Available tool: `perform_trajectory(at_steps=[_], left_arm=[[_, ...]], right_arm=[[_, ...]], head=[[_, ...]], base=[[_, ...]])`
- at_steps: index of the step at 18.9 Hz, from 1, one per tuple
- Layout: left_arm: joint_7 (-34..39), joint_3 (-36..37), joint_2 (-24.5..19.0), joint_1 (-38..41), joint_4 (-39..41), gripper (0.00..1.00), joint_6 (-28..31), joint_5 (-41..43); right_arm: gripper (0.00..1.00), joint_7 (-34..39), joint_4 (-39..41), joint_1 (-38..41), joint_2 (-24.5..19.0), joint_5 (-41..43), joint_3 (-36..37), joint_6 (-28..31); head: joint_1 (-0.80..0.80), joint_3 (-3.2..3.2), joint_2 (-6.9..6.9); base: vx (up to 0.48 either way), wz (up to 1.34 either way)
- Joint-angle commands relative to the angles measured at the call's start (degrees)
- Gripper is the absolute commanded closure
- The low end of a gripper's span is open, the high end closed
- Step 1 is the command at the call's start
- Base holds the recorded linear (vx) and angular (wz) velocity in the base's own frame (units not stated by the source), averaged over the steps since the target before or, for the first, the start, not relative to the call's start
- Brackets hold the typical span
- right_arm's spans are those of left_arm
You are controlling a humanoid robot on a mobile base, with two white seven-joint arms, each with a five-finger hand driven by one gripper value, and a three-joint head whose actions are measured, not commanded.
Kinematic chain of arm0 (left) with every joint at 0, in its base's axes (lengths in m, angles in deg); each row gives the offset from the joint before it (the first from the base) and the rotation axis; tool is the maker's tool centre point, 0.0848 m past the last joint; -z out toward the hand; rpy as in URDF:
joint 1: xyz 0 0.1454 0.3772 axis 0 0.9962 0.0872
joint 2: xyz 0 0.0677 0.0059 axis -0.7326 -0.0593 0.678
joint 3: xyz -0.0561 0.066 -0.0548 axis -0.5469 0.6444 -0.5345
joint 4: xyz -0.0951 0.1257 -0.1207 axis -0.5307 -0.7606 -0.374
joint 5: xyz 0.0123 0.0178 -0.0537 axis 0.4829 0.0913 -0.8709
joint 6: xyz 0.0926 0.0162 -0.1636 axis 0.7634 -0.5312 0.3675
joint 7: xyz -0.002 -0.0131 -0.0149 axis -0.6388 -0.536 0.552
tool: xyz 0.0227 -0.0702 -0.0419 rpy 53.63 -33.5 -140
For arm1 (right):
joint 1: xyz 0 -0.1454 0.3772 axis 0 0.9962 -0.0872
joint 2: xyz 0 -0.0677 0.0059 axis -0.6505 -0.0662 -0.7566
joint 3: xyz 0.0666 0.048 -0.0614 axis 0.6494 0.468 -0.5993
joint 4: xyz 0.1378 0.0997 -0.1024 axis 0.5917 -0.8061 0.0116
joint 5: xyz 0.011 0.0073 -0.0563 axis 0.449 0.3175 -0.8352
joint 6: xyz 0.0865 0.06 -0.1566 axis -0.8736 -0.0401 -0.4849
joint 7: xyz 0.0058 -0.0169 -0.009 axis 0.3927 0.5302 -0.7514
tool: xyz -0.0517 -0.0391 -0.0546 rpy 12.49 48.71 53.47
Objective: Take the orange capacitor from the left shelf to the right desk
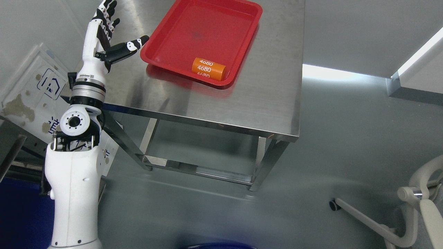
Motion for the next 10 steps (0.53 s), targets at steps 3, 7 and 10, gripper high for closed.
perform_trajectory(at_steps=[3, 7, 10], left_arm=[[-0.2, -4.4, -2.7, 3.2, 2.4, 0.0, 0.3, -1.2], [-0.5, -4.5, -3.0, 3.3, 2.4, 0.0, 0.4, -1.2], [-0.6, -4.4, -3.5, 3.5, 2.3, 0.0, 0.5, -1.2]], right_arm=[[0.0, 0.0, 1.9, 0.8, 1.0, 0.0, 0.6, 0.0], [0.0, 0.0, 1.9, 0.8, 1.0, 0.0, 0.6, 0.0], [0.0, 0.0, 1.9, 0.8, 1.0, 0.0, 0.6, 0.0]], head=[[0.0, 0.0, 0.0], [0.0, 0.0, 0.0], [0.0, 0.0, 0.0]], base=[[0.0, 0.0], [0.0, 0.0], [0.0, 0.0]])
